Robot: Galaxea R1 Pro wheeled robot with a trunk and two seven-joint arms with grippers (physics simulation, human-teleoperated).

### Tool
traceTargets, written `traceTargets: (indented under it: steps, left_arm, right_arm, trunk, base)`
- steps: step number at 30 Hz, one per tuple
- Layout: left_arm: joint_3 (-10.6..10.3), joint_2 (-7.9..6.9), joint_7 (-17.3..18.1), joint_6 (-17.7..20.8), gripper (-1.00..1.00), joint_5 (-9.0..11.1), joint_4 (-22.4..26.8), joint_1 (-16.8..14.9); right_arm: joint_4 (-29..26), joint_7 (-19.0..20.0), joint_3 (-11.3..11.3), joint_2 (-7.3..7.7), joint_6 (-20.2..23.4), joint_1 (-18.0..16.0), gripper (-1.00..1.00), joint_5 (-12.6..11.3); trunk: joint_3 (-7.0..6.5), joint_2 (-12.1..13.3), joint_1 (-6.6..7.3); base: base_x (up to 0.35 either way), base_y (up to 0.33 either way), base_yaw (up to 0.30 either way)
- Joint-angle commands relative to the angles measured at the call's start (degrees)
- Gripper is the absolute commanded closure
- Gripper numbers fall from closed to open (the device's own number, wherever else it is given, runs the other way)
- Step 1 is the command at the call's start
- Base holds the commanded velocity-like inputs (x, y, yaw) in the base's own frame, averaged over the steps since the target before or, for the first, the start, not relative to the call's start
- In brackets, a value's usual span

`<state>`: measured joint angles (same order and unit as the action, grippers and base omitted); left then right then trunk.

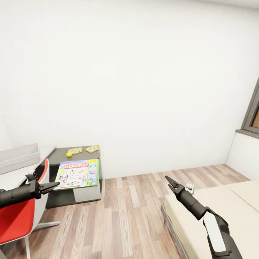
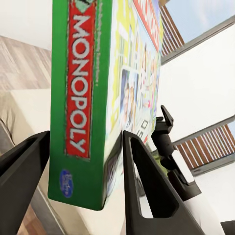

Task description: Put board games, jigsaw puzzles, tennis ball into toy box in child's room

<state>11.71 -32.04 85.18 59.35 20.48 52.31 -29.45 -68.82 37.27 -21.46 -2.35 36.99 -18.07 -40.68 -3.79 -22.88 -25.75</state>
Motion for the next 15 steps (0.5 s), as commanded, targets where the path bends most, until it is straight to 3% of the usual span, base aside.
traceTargets:
  steps: [1,7,15]
  left_arm:
    - [-0.02,-0.02,0.15,0.59,1.0,0.08,-0.01,-0.01]
    - [0.0,-0.04,0.12,0.59,1.0,0.08,-0.01,0.0]
    - [-0.01,-0.04,0.16,0.59,1.0,0.08,-0.01,0.0]
  right_arm:
    - [0.0,0.09,-0.16,-0.07,0.36,-0.03,-1.0,-0.19]
    - [-0.02,0.09,-0.16,-0.1,0.2,-0.03,-1.0,-0.19]
    - [-0.06,0.08,-0.15,-0.11,0.23,-0.03,-1.0,-0.19]
  trunk:
    - [0.02,-0.04,-0.04]
    - [0.03,-0.04,-0.04]
    - [0.03,-0.04,-0.04]
  base:
    - [0.126,0.0,0.001]
    - [0.122,0.0,0.02]
    - [0.141,0.0,0.232]
